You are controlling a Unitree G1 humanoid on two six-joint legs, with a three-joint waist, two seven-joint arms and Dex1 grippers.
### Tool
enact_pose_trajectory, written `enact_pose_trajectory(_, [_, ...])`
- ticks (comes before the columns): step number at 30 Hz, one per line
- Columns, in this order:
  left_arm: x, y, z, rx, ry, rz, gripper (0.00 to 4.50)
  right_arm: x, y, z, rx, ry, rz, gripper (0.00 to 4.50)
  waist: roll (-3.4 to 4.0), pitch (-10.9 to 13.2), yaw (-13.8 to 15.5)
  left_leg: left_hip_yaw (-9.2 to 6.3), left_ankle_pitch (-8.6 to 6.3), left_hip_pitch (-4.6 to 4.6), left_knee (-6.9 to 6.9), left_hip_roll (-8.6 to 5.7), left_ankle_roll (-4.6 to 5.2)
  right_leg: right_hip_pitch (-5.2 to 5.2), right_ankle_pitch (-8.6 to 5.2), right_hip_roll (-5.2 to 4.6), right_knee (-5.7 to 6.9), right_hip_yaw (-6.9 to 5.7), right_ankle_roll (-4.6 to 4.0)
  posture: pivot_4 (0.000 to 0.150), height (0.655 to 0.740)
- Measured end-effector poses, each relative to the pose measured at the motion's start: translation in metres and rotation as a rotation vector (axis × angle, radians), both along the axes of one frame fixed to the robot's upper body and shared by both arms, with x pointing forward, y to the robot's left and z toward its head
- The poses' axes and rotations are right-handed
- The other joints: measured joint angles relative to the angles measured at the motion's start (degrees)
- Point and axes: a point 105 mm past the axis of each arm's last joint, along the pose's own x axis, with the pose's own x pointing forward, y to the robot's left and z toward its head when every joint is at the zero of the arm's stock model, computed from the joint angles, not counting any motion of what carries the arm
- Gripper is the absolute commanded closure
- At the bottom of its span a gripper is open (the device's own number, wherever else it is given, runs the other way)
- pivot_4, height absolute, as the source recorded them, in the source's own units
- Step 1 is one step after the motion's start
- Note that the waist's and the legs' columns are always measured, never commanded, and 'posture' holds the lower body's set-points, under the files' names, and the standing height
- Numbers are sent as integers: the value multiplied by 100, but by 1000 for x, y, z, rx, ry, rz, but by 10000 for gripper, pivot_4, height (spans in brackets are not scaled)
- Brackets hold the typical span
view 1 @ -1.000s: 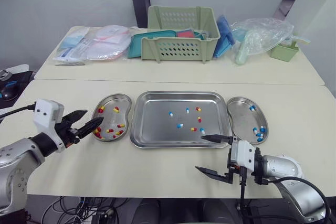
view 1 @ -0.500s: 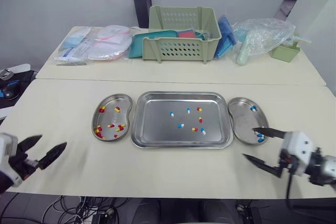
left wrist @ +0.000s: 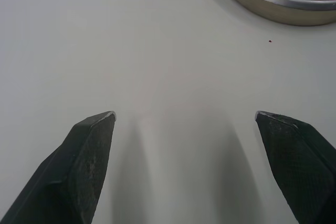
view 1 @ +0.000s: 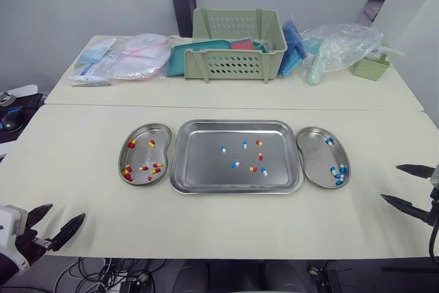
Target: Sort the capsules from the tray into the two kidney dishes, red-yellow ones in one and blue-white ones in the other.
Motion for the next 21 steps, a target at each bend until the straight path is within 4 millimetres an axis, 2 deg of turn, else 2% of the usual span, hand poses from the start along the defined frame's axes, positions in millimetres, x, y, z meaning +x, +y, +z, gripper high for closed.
enact_pose_trajectory(2, [1,-10,1,7,4,-52,776,0,1,-2,1,11,8,0,0,0,0,0,0,0,0,0,0,1,0,0,0,-1,0,1500,7400])
enact_pose_trajectory(5, [4,-37,0,-1,20,-180,776,-1,1,-6,-7,31,18,0,4,1,0,1,0,-1,0,0,0,1,0,0,0,0,0,1500,7400])
enact_pose_trajectory(10, [15,-86,12,-29,-45,-396,776,-2,-1,-5,-30,49,31,0,9,1,2,2,0,0,1,0,0,2,0,0,0,1,0,1500,7400])
enact_pose_trajectory(14, [10,-131,12,-86,-101,-601,776,-6,-2,-7,-31,67,28,0,9,1,3,8,0,0,0,0,0,1,0,0,-3,5,0,1500,7400])
enact_pose_trajectory(21, [19,-155,16,-126,-188,-712,776,-14,-9,-6,-42,73,1,0,18,-3,5,7,0,0,2,-2,0,3,0,1,-2,4,0,1500,7400])
